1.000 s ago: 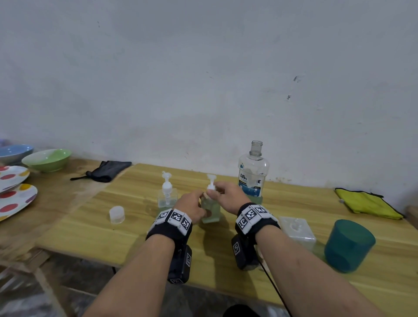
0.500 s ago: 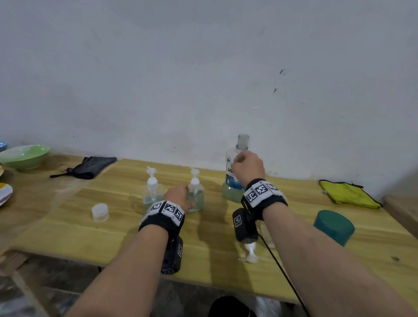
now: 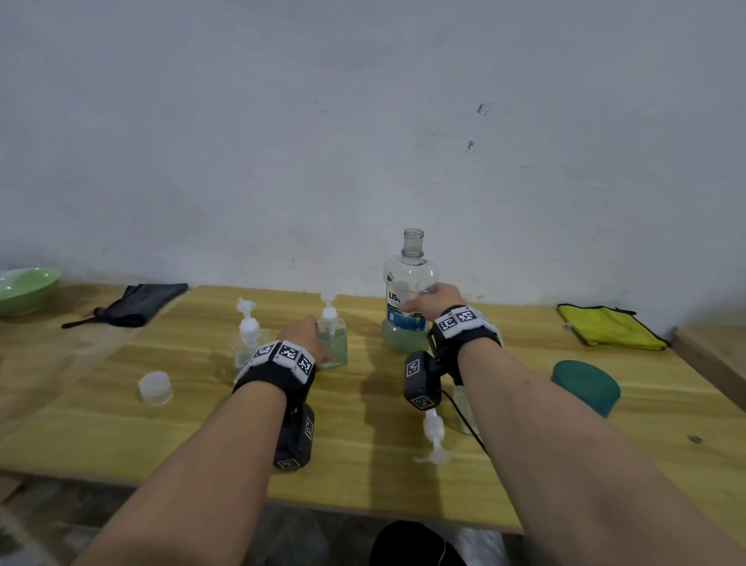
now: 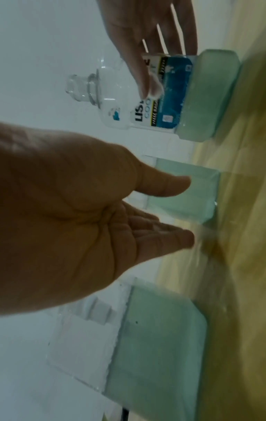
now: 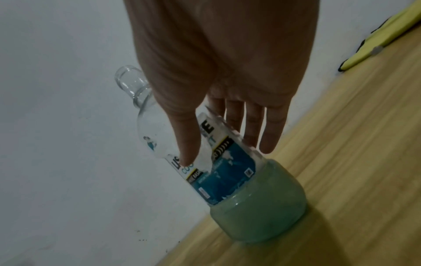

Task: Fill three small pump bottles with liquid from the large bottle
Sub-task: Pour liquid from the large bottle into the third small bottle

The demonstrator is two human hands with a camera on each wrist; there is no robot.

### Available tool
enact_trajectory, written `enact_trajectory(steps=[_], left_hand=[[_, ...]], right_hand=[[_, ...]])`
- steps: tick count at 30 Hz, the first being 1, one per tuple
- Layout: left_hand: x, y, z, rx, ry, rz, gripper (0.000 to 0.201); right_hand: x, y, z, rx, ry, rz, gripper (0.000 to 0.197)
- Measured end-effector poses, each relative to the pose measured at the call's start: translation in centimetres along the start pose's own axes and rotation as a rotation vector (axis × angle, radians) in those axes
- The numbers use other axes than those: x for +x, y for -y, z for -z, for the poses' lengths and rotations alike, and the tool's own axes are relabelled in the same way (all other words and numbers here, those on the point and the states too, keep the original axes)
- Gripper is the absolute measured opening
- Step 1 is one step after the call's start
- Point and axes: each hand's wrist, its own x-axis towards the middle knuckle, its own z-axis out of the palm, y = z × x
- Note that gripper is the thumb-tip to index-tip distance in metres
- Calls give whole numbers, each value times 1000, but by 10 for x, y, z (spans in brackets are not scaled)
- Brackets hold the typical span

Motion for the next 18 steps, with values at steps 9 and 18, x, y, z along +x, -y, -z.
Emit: enact_trajectory(steps=[9, 18], left_hand=[[-43, -35, 15, 16, -231, -5, 57], [-96, -127, -27, -103, 183, -471, 106]], right_hand=[[-10, 9, 32, 34, -107, 119, 31], [-37, 21, 124, -56, -250, 259, 42]])
